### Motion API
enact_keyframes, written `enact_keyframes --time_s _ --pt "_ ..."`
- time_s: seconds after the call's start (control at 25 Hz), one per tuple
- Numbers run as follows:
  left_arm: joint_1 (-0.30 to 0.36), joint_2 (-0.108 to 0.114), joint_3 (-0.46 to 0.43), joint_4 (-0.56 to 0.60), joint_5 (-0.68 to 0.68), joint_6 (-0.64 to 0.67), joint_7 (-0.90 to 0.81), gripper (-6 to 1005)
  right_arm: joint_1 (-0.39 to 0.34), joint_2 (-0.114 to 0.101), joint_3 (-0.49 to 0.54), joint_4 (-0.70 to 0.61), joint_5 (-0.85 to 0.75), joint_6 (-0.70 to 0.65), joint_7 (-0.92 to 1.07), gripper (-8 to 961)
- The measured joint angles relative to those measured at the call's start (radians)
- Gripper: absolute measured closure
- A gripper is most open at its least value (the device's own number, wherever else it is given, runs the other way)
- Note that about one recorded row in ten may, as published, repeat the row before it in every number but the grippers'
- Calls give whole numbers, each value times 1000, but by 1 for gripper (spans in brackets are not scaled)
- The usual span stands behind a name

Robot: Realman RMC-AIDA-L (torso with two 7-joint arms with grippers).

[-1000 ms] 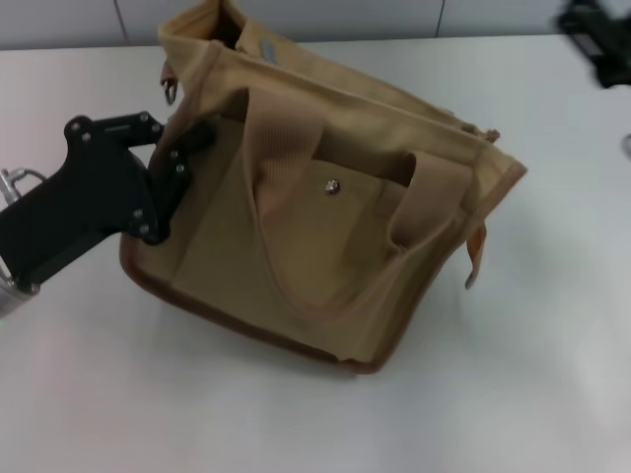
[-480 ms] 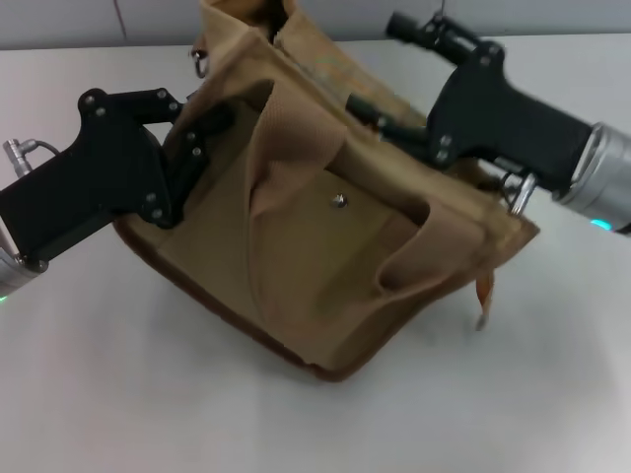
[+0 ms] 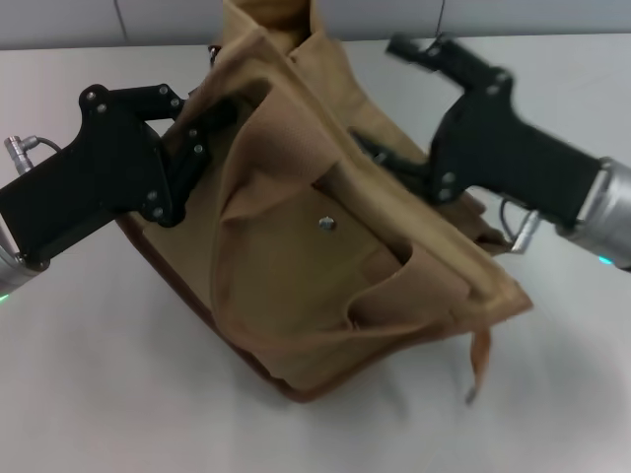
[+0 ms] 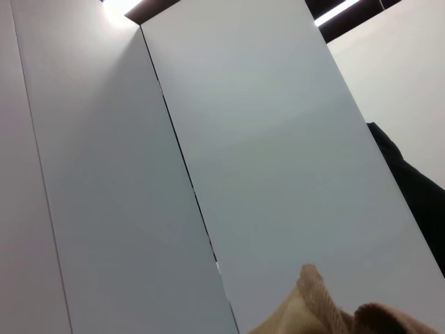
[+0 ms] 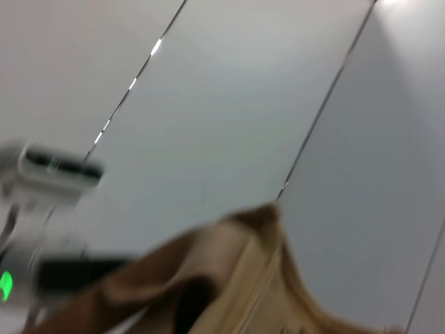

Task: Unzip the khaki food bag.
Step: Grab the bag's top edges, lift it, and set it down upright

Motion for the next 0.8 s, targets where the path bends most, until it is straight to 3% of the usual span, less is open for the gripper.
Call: enact_keyframes --time_s 0.24,0.8 --pt "1 0 0 -1 0 2 0 925 -34 -2 8 8 63 -74 99 159" --pt "-12 -3 0 -5 0 7 0 925 15 1 -84 20 38 29 51 160"
